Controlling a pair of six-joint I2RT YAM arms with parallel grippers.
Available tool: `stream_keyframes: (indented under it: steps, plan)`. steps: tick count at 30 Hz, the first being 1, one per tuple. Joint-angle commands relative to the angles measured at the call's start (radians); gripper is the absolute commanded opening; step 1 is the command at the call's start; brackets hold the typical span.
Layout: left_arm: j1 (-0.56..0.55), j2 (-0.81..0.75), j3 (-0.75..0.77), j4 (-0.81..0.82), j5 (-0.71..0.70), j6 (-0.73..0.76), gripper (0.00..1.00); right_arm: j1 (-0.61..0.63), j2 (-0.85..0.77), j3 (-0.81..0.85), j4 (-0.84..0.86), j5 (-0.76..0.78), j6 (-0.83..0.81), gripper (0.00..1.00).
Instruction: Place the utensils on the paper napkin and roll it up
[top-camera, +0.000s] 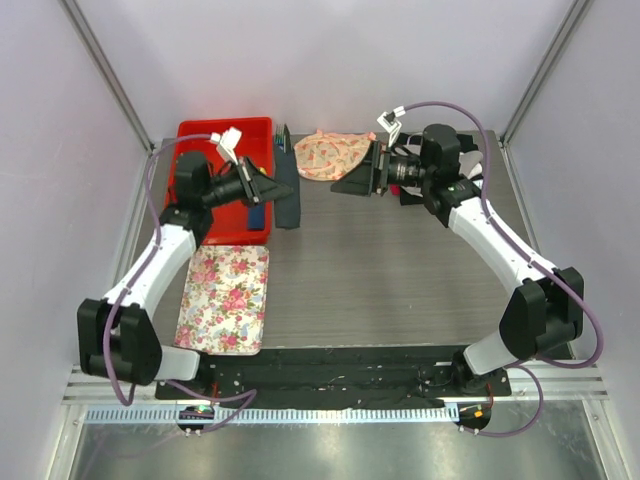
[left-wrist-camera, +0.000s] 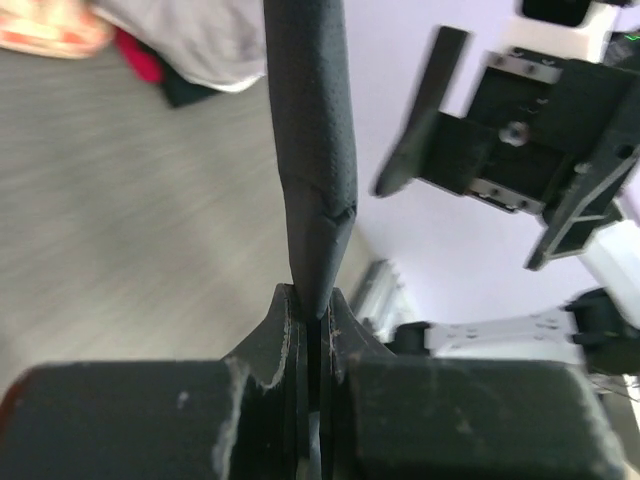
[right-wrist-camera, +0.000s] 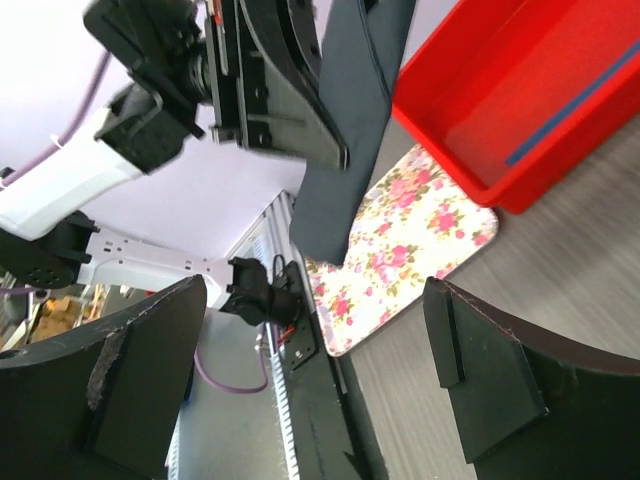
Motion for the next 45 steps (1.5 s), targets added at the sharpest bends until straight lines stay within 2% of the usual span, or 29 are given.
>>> stream_keyframes:
  steps: [1,5,9,13,21,28,45]
  plan:
    - [0.08,0.121,0.214,-0.397,0.059,0.362,0.0,-0.03,0.008,0.062,-0.029,-0.015,-0.062,1.0]
    - [0.167,0.258,0.363,-0.599,0.022,0.535,0.0,-0.035,0.005,0.055,-0.054,-0.023,-0.094,1.0]
    - [0.257,0.395,0.49,-0.699,-0.01,0.645,0.0,-0.037,0.007,0.032,-0.068,-0.028,-0.118,1.0]
    - [0.301,0.517,0.604,-0.753,-0.01,0.688,0.0,-0.038,0.016,0.027,-0.098,-0.031,-0.133,1.0]
    - [0.362,0.685,0.711,-0.727,-0.022,0.651,0.0,-0.04,0.027,0.018,-0.115,-0.031,-0.151,1.0]
    - [0.362,0.804,0.774,-0.777,-0.076,0.712,0.0,-0.041,0.041,0.01,-0.123,-0.035,-0.157,1.0]
    - [0.362,0.949,0.802,-0.714,-0.065,0.655,0.0,-0.047,0.061,0.001,-0.128,-0.045,-0.164,1.0]
